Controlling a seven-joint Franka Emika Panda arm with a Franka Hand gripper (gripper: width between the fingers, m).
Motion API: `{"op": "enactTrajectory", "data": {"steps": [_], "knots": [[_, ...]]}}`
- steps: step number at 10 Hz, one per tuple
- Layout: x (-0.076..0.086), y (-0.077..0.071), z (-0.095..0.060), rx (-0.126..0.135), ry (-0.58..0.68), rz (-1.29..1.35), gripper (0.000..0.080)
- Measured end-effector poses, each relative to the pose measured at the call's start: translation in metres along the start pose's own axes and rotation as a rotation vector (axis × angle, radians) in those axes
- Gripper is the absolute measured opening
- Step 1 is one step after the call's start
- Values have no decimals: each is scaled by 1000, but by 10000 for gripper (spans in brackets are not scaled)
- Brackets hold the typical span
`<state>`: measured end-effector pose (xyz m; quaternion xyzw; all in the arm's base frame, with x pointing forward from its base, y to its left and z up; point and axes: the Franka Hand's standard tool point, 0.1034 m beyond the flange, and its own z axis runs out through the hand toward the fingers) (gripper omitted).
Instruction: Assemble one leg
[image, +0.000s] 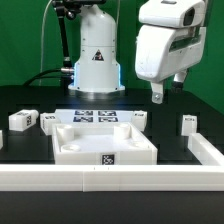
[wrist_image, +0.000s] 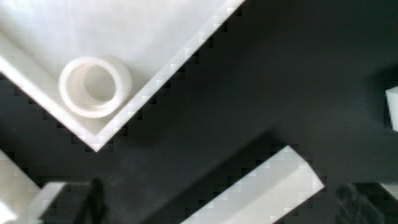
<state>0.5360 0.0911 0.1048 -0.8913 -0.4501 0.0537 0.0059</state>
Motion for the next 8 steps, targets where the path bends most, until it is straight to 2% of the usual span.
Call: {"op": "enactTrajectory", "data": {"steps": [8], "knots": [[-1, 0, 1, -5, -10, -11, 650]]}}
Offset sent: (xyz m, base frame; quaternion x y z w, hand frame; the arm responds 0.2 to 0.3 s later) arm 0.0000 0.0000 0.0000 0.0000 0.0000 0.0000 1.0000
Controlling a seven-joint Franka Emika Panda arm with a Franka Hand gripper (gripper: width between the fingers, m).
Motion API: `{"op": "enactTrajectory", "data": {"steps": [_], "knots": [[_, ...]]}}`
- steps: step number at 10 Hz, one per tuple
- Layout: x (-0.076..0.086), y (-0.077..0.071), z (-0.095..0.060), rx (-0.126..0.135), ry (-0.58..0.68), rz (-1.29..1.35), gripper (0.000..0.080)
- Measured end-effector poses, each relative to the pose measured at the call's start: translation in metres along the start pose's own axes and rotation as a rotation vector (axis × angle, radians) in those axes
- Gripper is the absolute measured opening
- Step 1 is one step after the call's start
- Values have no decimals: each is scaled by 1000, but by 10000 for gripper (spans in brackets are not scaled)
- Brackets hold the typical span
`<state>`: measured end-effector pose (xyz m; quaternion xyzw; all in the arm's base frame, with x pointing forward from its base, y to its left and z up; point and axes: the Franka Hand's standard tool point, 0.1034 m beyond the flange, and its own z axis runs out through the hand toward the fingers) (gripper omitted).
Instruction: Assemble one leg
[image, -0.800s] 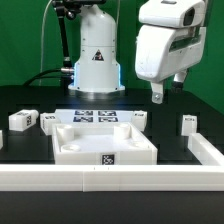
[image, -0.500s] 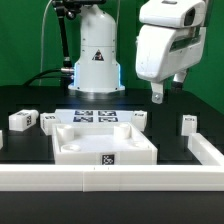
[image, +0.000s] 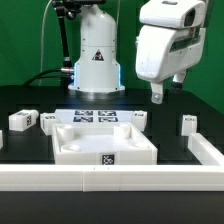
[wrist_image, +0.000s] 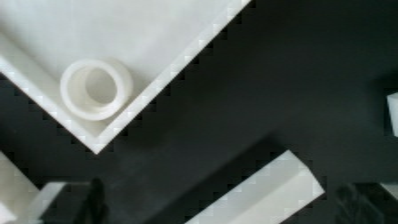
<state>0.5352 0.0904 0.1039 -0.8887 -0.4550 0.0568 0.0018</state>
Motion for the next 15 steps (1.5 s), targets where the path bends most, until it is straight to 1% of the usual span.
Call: {"op": "enactTrajectory", "data": {"steps": [3, 4, 5, 6, 7, 8, 9, 10, 15], "knots": [[-1, 0, 0, -3, 4, -17, 650], [-7, -1, 3, -23, 26, -97, 650], [-18, -3, 8, -38, 43, -162, 650], [-28, -3, 14, -49, 53, -227, 650], [-39, 2, 19, -45, 47, -321, 650], [-46, 6, 23, -41, 41, -377, 650], [-54, 11, 29, -44, 17, -446, 650], [-63, 19, 32, -53, 4, -484, 650], [-65, 20, 32, -53, 4, -482, 650]]}}
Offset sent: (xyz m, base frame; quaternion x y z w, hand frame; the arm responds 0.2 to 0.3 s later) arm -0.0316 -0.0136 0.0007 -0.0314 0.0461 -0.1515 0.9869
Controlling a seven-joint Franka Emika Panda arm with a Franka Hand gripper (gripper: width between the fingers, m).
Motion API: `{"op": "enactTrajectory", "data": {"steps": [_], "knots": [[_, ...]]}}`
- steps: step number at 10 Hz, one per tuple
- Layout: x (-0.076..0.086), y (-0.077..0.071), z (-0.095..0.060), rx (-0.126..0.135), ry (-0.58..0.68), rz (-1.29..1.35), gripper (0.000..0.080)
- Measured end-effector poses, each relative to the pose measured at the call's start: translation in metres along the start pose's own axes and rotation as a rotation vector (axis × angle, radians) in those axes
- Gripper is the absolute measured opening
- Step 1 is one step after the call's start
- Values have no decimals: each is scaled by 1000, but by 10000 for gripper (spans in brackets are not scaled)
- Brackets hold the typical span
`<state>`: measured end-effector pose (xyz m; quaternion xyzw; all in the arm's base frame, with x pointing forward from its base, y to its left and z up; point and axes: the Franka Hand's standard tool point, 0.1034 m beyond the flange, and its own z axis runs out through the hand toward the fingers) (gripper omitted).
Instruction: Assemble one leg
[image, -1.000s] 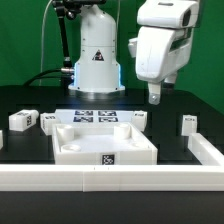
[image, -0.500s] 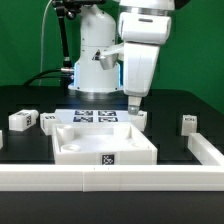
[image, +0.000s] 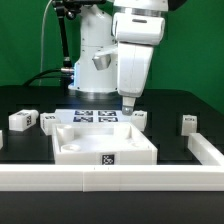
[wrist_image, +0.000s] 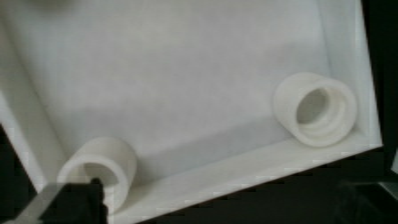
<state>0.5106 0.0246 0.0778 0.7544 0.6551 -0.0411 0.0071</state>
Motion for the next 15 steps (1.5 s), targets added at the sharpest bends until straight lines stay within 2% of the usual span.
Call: {"op": "enactTrajectory", "data": {"steps": [2, 4, 7, 8, 9, 11, 15], "knots": [[-20, -3, 8, -13, 10, -192, 650], [-37, -9, 18, 4, 13, -226, 650], [-39, -10, 20, 9, 14, -216, 650], [-40, -9, 20, 2, 16, -227, 650], [-39, -11, 21, -30, 23, -257, 650], [-43, -29, 34, 1, 26, -253, 650], [-45, -48, 49, 23, 33, -241, 650]]}}
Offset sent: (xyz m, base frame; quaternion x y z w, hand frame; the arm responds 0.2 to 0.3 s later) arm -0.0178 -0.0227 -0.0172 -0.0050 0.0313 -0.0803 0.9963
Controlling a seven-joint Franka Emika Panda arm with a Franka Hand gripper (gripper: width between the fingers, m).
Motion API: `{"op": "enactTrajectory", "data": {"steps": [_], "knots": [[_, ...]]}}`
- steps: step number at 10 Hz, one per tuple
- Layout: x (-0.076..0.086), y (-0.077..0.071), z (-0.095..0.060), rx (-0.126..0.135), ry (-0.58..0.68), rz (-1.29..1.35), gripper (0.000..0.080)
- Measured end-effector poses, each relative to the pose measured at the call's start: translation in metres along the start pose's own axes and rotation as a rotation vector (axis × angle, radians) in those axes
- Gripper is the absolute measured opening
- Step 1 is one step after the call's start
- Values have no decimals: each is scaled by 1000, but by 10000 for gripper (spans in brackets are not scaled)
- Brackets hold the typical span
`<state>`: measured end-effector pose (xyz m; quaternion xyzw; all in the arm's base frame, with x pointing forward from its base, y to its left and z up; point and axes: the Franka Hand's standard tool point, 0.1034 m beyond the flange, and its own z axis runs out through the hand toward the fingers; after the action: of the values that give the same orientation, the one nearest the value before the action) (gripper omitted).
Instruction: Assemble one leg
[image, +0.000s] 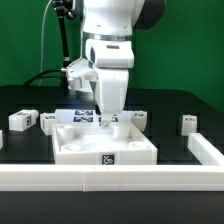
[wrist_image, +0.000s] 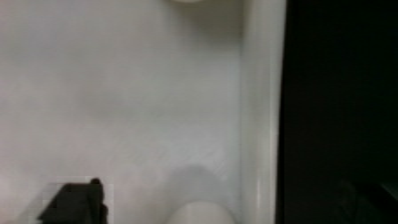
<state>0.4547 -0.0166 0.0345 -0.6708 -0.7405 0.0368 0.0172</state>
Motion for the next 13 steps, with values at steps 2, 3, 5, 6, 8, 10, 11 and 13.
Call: {"op": "enactTrajectory", "data": {"steps": [2, 3, 5, 6, 8, 10, 11, 13], "knots": [[-1, -6, 14, 23, 8, 6, 650], [-3, -9, 22, 38, 13, 11, 650], [-5, -12, 27, 46, 16, 19, 650], [-6, -12, 27, 46, 16, 21, 650], [-6, -12, 27, 47, 16, 21, 638], [-6, -12, 27, 47, 16, 21, 470], [-6, -12, 27, 47, 16, 21, 270], [-6, -10, 26, 40, 16, 21, 67]]}}
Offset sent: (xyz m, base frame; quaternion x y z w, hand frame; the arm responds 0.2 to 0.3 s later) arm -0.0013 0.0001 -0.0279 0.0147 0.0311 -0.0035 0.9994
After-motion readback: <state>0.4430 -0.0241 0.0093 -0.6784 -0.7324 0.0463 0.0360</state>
